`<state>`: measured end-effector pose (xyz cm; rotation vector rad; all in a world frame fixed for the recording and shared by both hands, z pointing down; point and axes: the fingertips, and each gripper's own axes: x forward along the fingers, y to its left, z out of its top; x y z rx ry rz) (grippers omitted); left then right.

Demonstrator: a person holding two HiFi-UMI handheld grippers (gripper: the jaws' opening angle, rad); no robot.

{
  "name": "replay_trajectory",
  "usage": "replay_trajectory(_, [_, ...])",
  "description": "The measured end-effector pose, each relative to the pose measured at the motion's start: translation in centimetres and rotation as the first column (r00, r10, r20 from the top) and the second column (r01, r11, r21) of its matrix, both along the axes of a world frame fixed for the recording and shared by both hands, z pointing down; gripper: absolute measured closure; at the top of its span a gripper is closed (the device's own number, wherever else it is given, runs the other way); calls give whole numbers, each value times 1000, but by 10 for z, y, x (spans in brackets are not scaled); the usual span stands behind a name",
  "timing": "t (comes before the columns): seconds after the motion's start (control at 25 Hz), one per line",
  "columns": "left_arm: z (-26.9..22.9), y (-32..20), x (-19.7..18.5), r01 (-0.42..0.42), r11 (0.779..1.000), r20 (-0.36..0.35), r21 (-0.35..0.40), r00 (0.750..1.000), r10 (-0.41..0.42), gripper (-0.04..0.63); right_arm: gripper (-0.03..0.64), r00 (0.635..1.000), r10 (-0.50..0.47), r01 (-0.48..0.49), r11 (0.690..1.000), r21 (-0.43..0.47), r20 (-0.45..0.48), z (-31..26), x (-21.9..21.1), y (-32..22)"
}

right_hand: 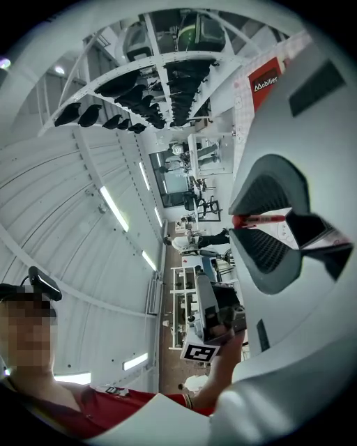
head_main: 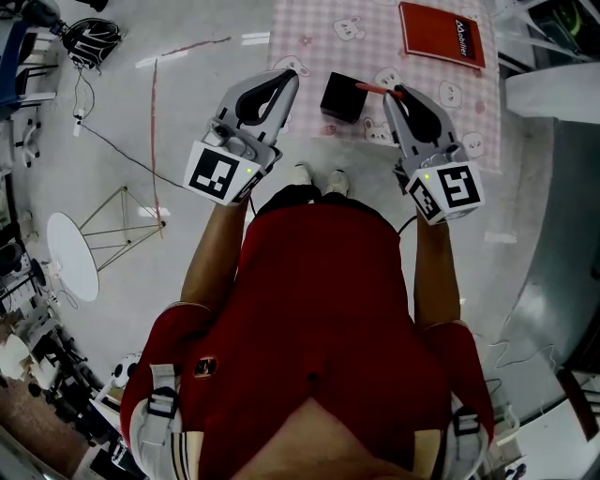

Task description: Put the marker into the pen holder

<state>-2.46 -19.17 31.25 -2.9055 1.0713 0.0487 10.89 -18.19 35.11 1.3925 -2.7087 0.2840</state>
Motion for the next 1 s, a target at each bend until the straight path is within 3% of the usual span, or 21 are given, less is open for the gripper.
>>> replay_trajectory(1.0, [17,-19,-5,-38,999,8,-36,999,38,589,558,995,16,-33,985,-171,-99,99,-13,-28])
